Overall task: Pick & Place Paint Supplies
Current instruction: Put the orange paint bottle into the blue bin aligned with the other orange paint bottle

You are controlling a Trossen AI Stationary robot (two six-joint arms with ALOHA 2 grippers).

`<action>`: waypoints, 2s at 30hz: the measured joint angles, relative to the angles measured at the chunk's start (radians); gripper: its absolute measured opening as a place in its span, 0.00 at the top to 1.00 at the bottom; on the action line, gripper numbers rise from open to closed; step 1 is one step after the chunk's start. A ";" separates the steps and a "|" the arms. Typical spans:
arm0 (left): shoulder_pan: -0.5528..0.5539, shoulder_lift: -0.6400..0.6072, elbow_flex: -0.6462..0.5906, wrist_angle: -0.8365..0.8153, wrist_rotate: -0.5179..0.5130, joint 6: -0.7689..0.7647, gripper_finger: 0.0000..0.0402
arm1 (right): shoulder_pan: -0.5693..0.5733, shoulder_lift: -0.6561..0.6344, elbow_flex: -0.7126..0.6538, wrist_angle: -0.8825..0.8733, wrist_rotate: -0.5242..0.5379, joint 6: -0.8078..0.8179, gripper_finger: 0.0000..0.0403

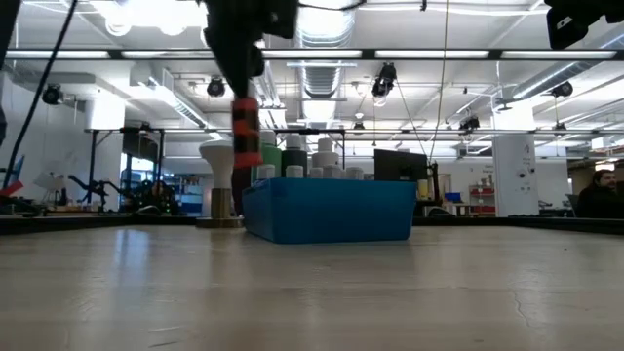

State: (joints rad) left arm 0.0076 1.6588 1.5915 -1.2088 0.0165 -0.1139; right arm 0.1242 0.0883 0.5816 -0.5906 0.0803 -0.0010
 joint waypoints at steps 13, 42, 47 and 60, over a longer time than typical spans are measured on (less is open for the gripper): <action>0.127 0.188 0.198 -0.040 0.003 0.164 0.69 | 0.000 0.000 0.000 0.000 0.000 0.000 0.98; 0.174 0.211 0.109 0.045 -0.041 -0.105 0.69 | 0.000 0.000 0.000 0.000 0.000 0.000 0.98; 0.174 0.211 0.088 0.059 -0.044 -0.190 0.69 | 0.000 0.000 0.000 0.000 0.000 0.000 0.98; 0.175 0.211 0.049 0.115 -0.067 -0.347 0.69 | 0.000 0.000 0.000 0.000 0.000 0.000 0.98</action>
State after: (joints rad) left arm 0.1825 1.8694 1.6402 -1.0943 -0.0509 -0.4605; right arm 0.1238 0.0886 0.5816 -0.5905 0.0802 -0.0010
